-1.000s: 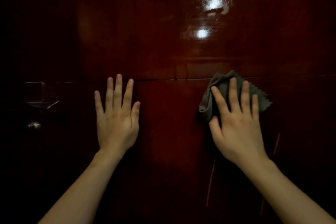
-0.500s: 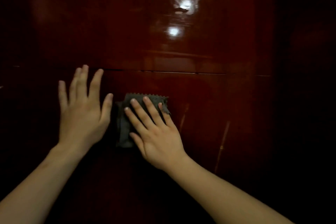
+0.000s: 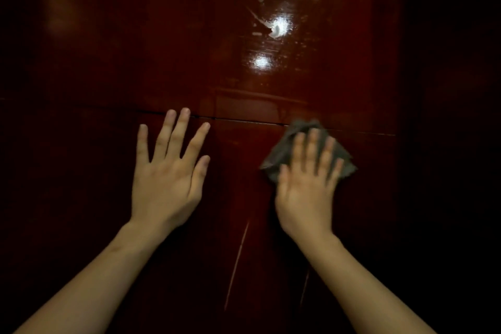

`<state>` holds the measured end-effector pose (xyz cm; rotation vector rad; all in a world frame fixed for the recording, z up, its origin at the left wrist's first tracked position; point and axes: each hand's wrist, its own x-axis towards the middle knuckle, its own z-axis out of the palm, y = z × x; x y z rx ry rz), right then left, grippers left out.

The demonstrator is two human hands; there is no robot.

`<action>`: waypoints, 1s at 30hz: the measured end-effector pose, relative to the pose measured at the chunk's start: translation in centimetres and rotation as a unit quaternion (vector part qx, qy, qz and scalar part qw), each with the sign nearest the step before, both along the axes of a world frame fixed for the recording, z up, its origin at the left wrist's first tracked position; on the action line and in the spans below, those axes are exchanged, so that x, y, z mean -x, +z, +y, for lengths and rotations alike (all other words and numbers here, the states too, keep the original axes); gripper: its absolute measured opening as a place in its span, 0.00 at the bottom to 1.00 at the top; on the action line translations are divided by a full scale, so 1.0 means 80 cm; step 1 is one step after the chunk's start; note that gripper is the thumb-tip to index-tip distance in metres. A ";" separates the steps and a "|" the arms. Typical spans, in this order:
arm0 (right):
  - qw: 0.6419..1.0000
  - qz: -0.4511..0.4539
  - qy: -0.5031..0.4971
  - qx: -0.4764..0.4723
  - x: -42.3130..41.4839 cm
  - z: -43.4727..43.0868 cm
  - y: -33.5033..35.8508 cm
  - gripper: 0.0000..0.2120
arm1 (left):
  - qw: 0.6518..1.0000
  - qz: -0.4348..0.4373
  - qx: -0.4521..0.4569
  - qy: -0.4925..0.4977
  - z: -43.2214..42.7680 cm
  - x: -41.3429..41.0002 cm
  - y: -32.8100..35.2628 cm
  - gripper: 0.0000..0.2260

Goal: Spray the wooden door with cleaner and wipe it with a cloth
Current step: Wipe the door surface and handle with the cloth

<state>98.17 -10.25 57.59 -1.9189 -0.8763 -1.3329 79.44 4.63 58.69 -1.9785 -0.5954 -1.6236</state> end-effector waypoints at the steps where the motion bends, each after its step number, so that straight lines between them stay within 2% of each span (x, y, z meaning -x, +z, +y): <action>1: 0.998 -0.058 0.018 0.034 0.020 0.018 0.008 0.32 | 1.000 -0.008 0.004 -0.026 0.000 0.001 0.000 0.26; 3: 0.982 -0.155 0.050 0.099 0.056 0.044 0.019 0.32 | 0.995 -0.031 0.017 -0.088 -0.001 0.002 -0.001 0.26; 5: 0.966 -0.201 0.060 0.151 0.071 0.051 0.027 0.32 | 0.990 -0.051 0.037 -0.129 -0.006 0.000 -0.002 0.27; 9: 0.962 -0.213 0.045 0.163 0.023 0.012 0.038 0.32 | 0.995 -0.047 0.048 -0.071 -0.021 -0.020 -0.001 0.27; 12: 0.984 -0.141 0.018 0.107 -0.050 -0.038 0.046 0.32 | 0.998 -0.042 0.041 -0.031 -0.031 -0.036 0.005 0.29; 15: 0.999 -0.014 -0.017 0.034 -0.126 -0.106 0.046 0.32 | 1.000 -0.023 0.020 0.002 -0.040 -0.050 0.011 0.31; 17: 0.997 0.079 0.017 -0.015 -0.150 -0.135 0.044 0.31 | 0.999 -0.023 0.014 0.019 -0.042 -0.055 0.010 0.31; 20: 0.991 0.110 -0.007 -0.070 -0.133 -0.113 0.048 0.33 | 0.999 -0.024 0.010 0.021 -0.041 -0.055 0.010 0.32; 23: 0.998 0.010 -0.015 -0.053 -0.078 -0.054 0.072 0.35 | 0.999 -0.036 0.003 0.014 -0.037 -0.055 0.007 0.32; 27: 0.979 -0.185 0.053 0.072 0.005 0.016 0.095 0.32 | 0.998 -0.059 0.005 -0.002 -0.031 -0.058 0.004 0.33; 30: 0.961 -0.230 0.073 0.136 0.031 0.030 0.103 0.30 | 0.998 -0.062 0.005 0.001 -0.031 -0.058 0.005 0.34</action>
